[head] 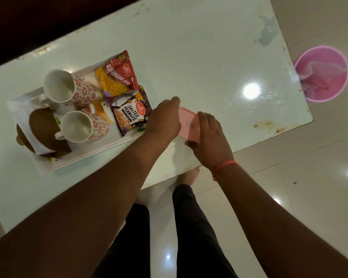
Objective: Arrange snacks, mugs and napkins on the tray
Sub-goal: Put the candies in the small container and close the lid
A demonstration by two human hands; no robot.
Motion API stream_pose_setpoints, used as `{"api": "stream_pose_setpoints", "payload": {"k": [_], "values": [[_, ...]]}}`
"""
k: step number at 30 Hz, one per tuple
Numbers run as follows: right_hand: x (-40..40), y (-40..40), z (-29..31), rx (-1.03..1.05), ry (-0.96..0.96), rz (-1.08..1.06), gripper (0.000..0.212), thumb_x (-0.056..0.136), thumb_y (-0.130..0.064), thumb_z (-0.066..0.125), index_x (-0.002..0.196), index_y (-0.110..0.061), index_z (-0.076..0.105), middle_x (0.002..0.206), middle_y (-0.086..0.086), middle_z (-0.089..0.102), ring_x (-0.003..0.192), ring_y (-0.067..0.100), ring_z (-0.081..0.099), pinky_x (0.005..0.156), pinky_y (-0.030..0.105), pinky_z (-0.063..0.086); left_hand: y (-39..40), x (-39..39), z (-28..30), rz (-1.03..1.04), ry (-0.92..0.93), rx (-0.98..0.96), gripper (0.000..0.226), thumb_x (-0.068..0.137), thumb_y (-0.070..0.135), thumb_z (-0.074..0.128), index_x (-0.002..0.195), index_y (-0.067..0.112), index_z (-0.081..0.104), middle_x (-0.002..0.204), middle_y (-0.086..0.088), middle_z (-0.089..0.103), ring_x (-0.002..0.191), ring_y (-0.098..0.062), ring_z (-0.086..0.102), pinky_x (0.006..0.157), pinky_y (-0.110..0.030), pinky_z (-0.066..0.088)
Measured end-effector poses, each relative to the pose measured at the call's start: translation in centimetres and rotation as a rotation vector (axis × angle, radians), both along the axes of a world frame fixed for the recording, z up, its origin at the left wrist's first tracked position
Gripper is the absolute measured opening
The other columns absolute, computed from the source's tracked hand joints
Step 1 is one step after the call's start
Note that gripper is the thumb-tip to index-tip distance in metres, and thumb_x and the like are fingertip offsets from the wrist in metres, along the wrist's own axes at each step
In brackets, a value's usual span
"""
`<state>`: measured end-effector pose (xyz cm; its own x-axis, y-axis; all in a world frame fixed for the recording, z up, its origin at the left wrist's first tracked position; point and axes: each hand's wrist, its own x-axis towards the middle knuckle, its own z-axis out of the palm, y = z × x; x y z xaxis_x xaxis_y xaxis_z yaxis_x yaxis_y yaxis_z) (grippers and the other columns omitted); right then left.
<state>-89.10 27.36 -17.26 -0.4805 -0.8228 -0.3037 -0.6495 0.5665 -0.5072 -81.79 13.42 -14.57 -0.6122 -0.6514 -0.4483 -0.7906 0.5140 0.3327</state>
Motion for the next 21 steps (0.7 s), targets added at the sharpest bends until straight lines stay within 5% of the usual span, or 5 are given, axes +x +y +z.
{"api": "stream_pose_setpoints", "payload": {"k": [13,21], "values": [[0.6,-2.9,-0.2,0.033,0.073,-0.092,0.097,0.079,-0.059,0.069,0.147,-0.007,0.024,0.141,0.014,0.045,0.124,0.03,0.05,0.1,0.041,0.051,-2.8,-2.1,0.6,-0.124,0.123,-0.104,0.03,0.081,-0.007,0.056,0.104,0.011,0.052,0.097,-0.009,0.062,0.086,-0.03,0.061,0.059,-0.034,0.034],[-1.0,-11.4,-0.7,-0.039,-0.024,-0.288,0.097,0.075,-0.053,0.077,0.144,-0.005,0.028,0.134,0.012,0.045,0.119,0.03,0.048,0.097,0.039,0.048,-10.6,-5.8,0.1,-0.064,0.154,-0.147,0.016,0.089,0.0,0.056,0.099,0.011,0.062,0.095,-0.011,0.067,0.085,-0.03,0.061,0.064,-0.037,0.043]]}}
